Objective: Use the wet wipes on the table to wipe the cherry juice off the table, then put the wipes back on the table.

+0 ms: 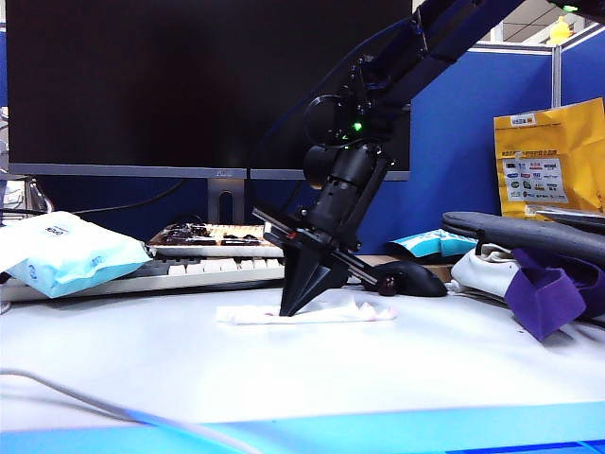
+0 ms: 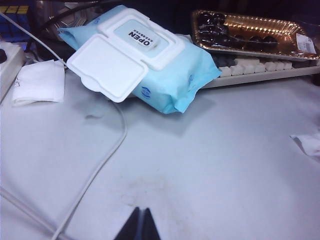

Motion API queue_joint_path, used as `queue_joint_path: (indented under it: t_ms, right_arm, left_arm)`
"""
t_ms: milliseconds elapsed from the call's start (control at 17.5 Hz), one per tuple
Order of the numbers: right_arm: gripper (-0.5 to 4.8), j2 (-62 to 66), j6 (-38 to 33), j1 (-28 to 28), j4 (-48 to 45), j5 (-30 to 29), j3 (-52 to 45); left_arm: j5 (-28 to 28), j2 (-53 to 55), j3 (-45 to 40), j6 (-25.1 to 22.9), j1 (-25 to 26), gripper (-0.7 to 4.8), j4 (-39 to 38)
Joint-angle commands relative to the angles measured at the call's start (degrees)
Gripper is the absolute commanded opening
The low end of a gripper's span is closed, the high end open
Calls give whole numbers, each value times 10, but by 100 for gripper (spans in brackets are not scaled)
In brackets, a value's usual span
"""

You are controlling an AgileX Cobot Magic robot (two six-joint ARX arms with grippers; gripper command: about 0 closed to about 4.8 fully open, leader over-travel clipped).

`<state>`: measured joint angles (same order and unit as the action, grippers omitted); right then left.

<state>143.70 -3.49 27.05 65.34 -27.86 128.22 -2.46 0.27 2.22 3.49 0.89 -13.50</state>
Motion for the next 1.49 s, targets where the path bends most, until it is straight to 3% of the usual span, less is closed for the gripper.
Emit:
queue_joint_path:
  t_ms: [57, 572, 686, 1029, 1487]
  right_arm:
    - [90, -11, 3, 2, -23, 27, -6]
    - [79, -84, 3, 2, -28, 27, -5]
    - [-6, -108, 6, 2, -32, 27, -5]
    - [-6, -252, 7, 2, -61, 29, -5]
    - [-5, -537, 24, 2, -80, 143, -5]
  left_arm:
    - [-2, -2, -3, 0, 0, -4, -6]
    - [-2, -2, -3, 0, 0, -4, -6]
    - [-2, -2, -3, 0, 0, -4, -6]
    - [-2, -2, -3, 0, 0, -4, -6]
    - [-2, -2, -3, 0, 0, -4, -6]
